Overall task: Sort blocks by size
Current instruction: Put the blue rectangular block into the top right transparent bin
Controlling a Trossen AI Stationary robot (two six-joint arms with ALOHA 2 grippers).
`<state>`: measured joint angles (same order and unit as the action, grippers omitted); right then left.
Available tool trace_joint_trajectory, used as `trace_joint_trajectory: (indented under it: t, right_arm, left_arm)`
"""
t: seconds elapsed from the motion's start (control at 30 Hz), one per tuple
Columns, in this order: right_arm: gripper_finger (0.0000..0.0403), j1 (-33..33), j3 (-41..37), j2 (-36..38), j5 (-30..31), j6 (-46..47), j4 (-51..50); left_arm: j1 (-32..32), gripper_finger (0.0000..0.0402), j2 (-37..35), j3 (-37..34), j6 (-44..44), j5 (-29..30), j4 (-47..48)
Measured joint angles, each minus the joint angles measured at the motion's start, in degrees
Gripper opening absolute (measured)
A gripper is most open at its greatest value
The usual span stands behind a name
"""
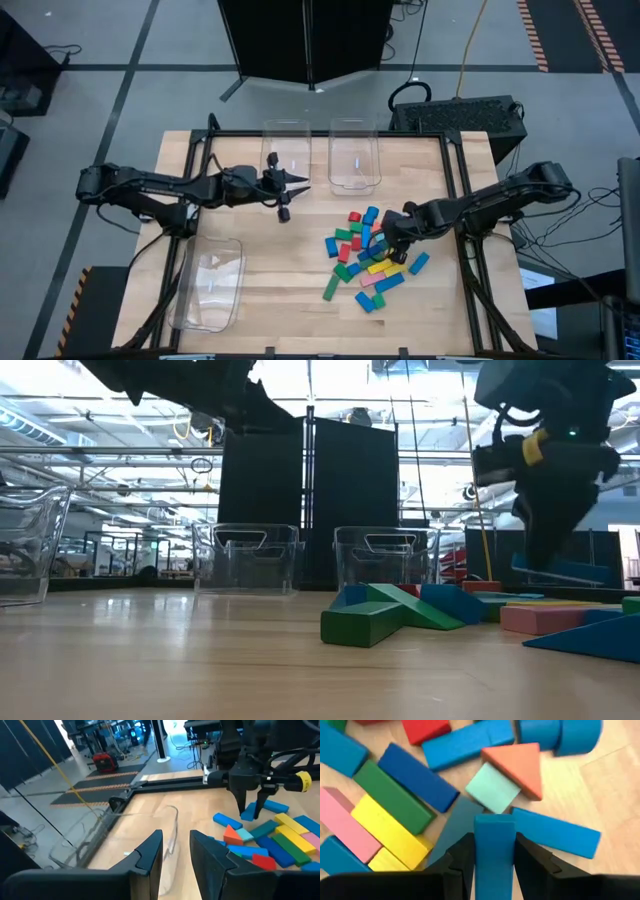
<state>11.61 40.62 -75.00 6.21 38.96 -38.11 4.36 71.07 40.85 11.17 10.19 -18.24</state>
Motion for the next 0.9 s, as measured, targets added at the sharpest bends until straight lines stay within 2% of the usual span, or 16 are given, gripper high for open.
trace_joint_trajectory:
  t: [0.23,0.47,0.9]
  right_arm:
    - [0.0107,-3.7,0.0,2.4,2.7,-1.9,7.7]
    - [0.0105,-9.4,0.0,2.4,2.8,-7.2,18.5]
    - [0.0107,-19.9,0.1,2.4,2.8,-14.0,35.5]
  left_arm:
    - [0.1,0.0101,0.0,2.5,1.7,1.2,1.8]
    - [0.2,0.0100,-0.4,5.5,1.6,1.9,4.1]
    - [0.1,0.0100,-0.4,5.6,1.8,2.3,5.4]
